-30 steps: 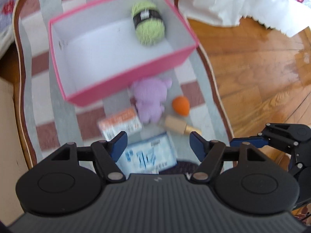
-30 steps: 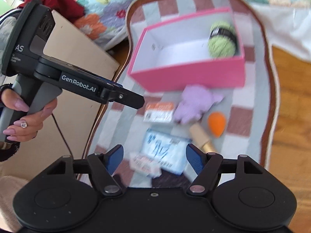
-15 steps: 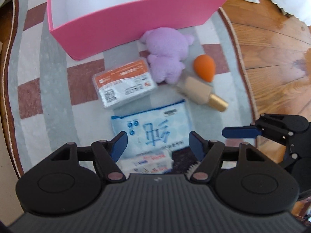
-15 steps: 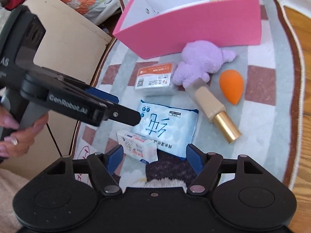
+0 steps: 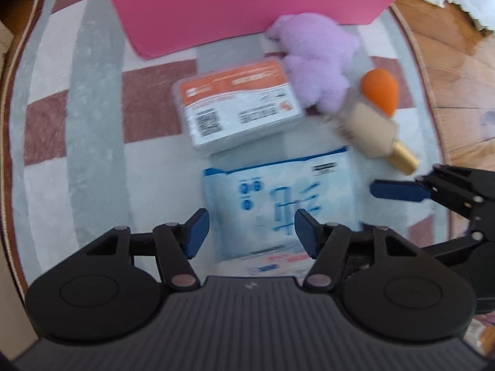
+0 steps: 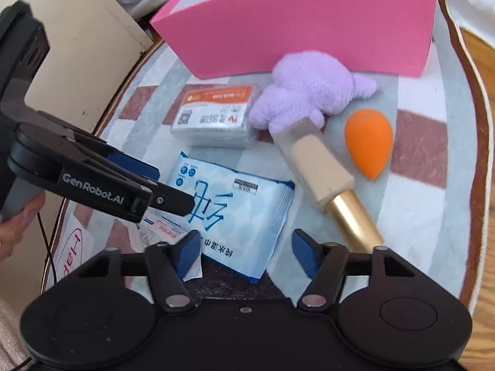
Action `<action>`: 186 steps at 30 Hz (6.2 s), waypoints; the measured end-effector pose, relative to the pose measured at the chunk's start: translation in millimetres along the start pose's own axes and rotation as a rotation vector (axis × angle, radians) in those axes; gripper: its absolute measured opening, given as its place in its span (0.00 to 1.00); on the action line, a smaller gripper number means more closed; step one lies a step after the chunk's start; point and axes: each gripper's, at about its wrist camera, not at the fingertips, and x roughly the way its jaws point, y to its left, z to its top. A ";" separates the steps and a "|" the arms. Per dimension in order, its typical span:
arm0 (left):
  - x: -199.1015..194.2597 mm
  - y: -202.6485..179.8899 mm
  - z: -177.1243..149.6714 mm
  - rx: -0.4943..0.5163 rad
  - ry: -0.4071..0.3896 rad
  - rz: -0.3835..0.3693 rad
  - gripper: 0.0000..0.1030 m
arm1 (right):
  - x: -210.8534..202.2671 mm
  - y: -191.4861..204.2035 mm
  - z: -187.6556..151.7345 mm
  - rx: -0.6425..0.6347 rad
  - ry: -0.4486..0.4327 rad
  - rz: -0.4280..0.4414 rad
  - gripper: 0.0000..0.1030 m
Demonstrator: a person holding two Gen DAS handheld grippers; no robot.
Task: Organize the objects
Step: 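Close the left tool on the blue-printed wipes pack and lift, then carry the wipes pack into the pink box and open the left tool, then move the left tool to the small white wipes pack and grasp it, then lower the white wipes pack into the pink box and open the left tool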
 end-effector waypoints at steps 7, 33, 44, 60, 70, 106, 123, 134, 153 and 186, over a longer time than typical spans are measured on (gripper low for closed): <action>7.6 10.1 0.5 -0.037 0.004 -0.072 0.37 | 4.8 8.2 -10.2 -0.005 -0.041 -0.039 0.28; -51.0 -37.7 -5.5 0.068 -0.038 -0.066 0.33 | -30.5 34.2 -17.0 -0.063 -0.106 -0.145 0.34; -142.0 -43.9 10.6 0.005 -0.115 -0.133 0.33 | -98.3 45.5 9.6 -0.073 -0.224 -0.134 0.35; -219.6 -18.6 58.6 -0.069 -0.390 -0.185 0.33 | -176.7 75.6 88.7 -0.254 -0.511 -0.183 0.42; -176.8 -3.3 111.1 -0.149 -0.492 -0.160 0.33 | -137.2 38.4 160.4 -0.244 -0.447 -0.168 0.41; -128.2 -9.7 129.3 0.099 -0.453 -0.020 0.54 | -72.3 -9.1 167.9 -0.089 -0.268 -0.116 0.48; -186.1 -21.7 59.4 0.295 -0.215 0.009 0.63 | -160.3 38.4 96.6 -0.191 -0.276 0.007 0.78; -134.8 -15.3 16.7 0.233 -0.027 -0.086 0.73 | -121.2 57.3 45.5 -0.238 -0.103 0.151 0.86; -27.1 5.1 -28.7 0.137 0.136 -0.052 0.80 | 9.9 57.4 -11.0 -0.128 0.140 0.188 0.86; -0.3 -7.1 -30.5 0.023 0.022 -0.141 0.26 | 24.2 46.7 -15.6 -0.144 0.036 -0.038 0.46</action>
